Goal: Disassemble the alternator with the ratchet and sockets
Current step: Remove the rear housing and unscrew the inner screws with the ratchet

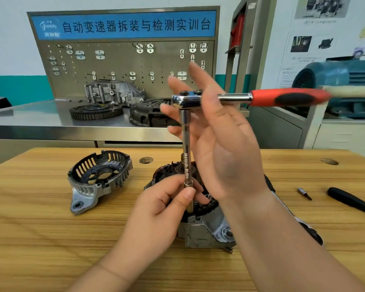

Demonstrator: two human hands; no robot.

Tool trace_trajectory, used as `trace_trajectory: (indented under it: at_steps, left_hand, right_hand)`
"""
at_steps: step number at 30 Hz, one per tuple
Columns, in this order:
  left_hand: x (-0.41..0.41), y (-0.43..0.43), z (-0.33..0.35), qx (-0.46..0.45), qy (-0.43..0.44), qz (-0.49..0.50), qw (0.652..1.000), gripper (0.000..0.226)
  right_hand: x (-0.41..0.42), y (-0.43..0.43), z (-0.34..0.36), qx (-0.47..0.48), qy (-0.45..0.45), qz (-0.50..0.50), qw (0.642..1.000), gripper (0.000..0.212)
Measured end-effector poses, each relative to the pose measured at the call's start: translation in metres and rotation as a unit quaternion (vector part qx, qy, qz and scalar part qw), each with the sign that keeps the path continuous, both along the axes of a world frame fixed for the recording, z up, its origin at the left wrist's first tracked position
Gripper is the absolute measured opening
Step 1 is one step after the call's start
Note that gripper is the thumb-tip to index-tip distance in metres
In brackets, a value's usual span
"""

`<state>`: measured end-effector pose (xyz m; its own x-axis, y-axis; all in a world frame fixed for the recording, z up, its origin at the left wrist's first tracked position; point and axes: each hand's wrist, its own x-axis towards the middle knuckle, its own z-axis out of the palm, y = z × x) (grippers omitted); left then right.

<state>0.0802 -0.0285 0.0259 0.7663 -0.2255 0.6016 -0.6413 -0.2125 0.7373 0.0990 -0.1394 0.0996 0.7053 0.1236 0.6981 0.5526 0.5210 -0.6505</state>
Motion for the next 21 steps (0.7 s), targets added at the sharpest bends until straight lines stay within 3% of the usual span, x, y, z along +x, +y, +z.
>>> trace_trajectory:
  at_steps: [3,5,10,13,15,18,19,21]
  left_hand:
    - [0.001,-0.002,-0.001,-0.023,0.017,0.003,1.000,0.015]
    - [0.001,-0.003,-0.001,-0.028,0.019,0.008,0.999,0.015]
    - [0.000,-0.002,-0.001,-0.012,0.005,-0.005,1.000,0.016]
    - [0.001,-0.002,0.000,-0.020,0.002,-0.015,1.000,0.016]
    - [0.002,-0.002,-0.001,-0.039,0.020,-0.024,0.999,0.015]
    - [0.004,-0.001,-0.003,-0.034,0.031,-0.019,0.999,0.016]
    - [0.004,0.000,-0.003,-0.033,0.033,-0.016,0.999,0.017]
    - [0.004,0.000,-0.002,-0.027,0.036,-0.014,0.999,0.021]
  right_hand:
    - [-0.004,-0.003,-0.001,-0.051,-0.126,-0.115,0.984,0.031]
    - [-0.002,-0.004,-0.005,-0.115,-0.160,-0.206,0.958,0.031]
    - [-0.004,0.001,0.002,0.014,-0.030,-0.029,0.999,0.029]
    - [-0.002,0.001,0.003,0.015,0.042,0.065,0.997,0.039]
    - [-0.002,0.001,0.001,0.008,0.044,0.068,0.997,0.038]
    - [-0.002,-0.003,0.008,-0.051,-0.090,-0.109,0.989,0.031]
    - [0.000,-0.005,0.013,-0.113,-0.146,-0.184,0.965,0.032]
    - [0.006,-0.008,0.021,-0.239,-0.149,-0.250,0.926,0.033]
